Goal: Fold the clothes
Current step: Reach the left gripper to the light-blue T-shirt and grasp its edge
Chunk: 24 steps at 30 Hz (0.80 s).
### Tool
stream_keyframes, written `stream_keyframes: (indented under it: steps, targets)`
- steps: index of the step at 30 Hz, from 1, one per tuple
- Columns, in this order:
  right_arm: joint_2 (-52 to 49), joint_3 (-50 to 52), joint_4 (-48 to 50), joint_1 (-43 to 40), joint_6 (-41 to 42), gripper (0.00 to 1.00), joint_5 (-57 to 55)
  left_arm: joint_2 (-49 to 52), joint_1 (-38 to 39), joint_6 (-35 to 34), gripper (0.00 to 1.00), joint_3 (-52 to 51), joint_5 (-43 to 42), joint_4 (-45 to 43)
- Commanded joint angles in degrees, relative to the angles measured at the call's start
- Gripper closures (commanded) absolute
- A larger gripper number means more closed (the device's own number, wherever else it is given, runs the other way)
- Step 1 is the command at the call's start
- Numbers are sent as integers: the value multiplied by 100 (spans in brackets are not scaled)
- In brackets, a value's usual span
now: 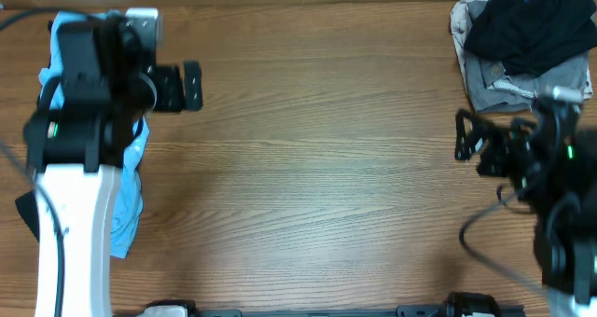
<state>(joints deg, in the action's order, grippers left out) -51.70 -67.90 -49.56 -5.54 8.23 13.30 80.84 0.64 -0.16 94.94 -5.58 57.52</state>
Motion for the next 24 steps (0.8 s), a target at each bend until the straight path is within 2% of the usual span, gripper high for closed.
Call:
stream_keyframes:
  steps: [1,8,12,17,22,24]
  targets:
    - [-553,-197,74,28,-79,0,503,474,-103,361,0,273,7,52]
    - [-1561,-192,101,28,-81,0,1384,1386,-997,365,0,273,4,160]
    - [-1985,-186,33,35,-81,0,1510,1897,-1593,385,0,273,0,87]
    - [-2380,-181,-81,35,-83,7,1508,2594,-1884,931,17,273,-28,46]
    - [-2608,-177,-122,35,-81,14,1506,3305,-1784,1088,36,273,146,57]
    - [-2636,-155,-138,35,-81,15,1508,3567,-1766,1043,34,273,229,79]
